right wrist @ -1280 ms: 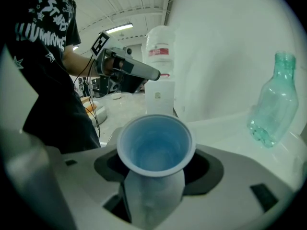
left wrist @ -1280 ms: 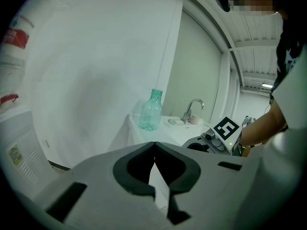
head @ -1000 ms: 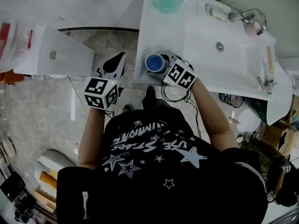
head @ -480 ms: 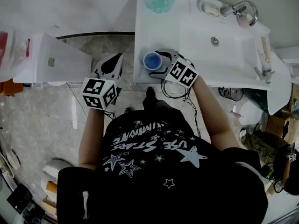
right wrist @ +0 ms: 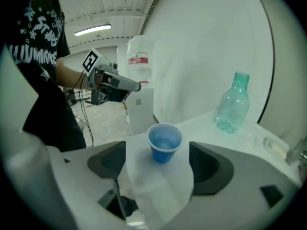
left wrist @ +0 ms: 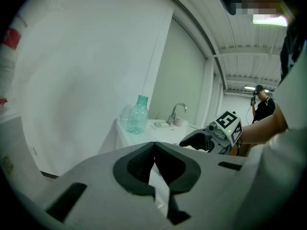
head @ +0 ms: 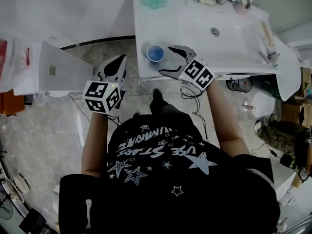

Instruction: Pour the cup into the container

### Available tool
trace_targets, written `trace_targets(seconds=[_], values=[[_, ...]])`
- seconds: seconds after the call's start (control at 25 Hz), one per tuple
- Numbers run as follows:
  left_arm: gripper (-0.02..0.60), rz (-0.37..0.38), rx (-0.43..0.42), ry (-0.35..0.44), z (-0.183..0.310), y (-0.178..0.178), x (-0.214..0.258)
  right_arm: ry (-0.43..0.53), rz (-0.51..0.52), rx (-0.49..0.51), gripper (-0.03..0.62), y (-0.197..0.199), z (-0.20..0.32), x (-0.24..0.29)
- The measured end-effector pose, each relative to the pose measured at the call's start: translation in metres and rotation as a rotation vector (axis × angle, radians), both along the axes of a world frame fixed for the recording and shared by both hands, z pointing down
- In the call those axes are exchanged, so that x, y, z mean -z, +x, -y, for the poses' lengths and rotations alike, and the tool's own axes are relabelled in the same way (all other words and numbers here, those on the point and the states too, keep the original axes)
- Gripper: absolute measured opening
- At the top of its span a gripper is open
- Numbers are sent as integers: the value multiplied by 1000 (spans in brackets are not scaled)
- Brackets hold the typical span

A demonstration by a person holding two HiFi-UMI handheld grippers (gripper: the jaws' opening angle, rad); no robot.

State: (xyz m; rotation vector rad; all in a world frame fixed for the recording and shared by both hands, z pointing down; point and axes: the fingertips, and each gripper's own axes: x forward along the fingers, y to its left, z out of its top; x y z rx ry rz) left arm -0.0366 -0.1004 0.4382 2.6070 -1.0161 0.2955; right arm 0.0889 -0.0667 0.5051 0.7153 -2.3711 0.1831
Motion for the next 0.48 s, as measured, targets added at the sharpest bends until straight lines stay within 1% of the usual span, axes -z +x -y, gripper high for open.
trace_targets(seconds=[0.08, 0.2, 0.36, 0.48], values=[[9, -4, -17, 5, -9, -2, 3, 30, 68, -76, 382, 4, -3, 17], [9, -9, -43, 15, -25, -4, 8, 51, 175, -172, 340, 7, -14, 44], [9, -17, -81, 29, -45, -6, 15, 85, 286, -249, 261, 2, -33, 73], [10, -25, -109, 40, -57, -9, 19, 70, 394, -296, 182, -8, -49, 89]])
